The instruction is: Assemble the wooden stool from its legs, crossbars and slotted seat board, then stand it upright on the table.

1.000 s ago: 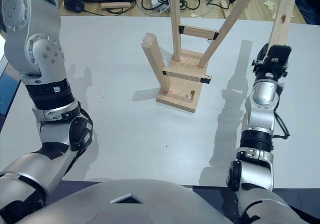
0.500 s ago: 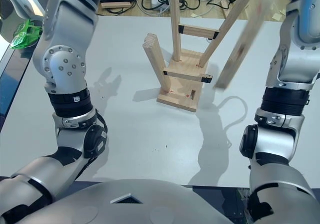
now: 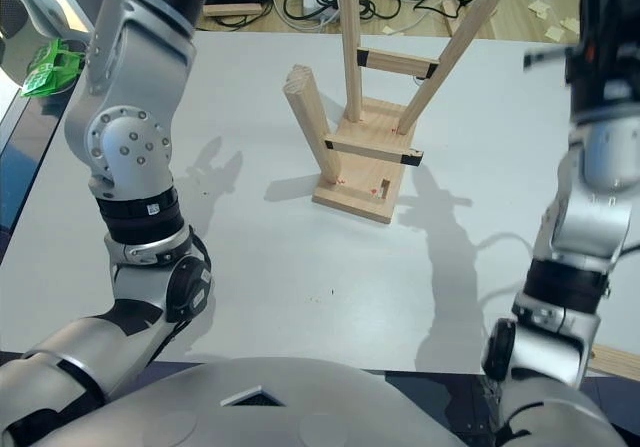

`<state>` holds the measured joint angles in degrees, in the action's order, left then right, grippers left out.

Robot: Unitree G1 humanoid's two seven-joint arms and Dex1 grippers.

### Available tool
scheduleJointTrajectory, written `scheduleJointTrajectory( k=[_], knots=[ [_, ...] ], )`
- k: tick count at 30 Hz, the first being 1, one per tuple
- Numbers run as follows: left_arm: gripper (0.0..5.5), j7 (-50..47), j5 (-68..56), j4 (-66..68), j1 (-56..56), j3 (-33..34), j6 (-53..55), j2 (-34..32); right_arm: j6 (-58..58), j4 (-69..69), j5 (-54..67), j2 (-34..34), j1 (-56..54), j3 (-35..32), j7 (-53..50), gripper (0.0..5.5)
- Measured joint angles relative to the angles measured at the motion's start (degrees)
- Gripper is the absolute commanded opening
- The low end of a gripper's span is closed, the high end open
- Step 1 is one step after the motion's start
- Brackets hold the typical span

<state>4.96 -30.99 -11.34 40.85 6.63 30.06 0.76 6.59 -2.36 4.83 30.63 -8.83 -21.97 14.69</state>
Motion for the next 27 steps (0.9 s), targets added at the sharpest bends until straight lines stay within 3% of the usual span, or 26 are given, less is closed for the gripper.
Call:
scheduleJointTrajectory(
  k=[4, 11, 21, 27],
  knots=[
    [2.99, -0.6, 0.6, 0.0, -1.2, -0.6, -0.8, 0.7, -2.7, 3.3, 0.4, 0.8, 1.5, -1.9, -0.6, 0.03],
    [2.99, -0.4, 3.5, 3.6, -1.1, -1.0, -5.7, 1.2, -0.5, 15.3, -0.5, 6.3, -10.2, -1.0, -0.5, 0.03],
    [2.99, -1.9, 6.0, 1.1, -7.5, -2.2, -8.3, 2.4, 11.9, 53.7, -6.0, 25.6, -29.6, -0.4, -1.6, 0.03],
    [2.99, -2.3, 7.4, 1.7, -7.5, -2.6, -10.6, 3.8, 15.1, 58.0, -6.1, 26.6, -32.6, 1.3, -1.9, 0.03]
  ],
)
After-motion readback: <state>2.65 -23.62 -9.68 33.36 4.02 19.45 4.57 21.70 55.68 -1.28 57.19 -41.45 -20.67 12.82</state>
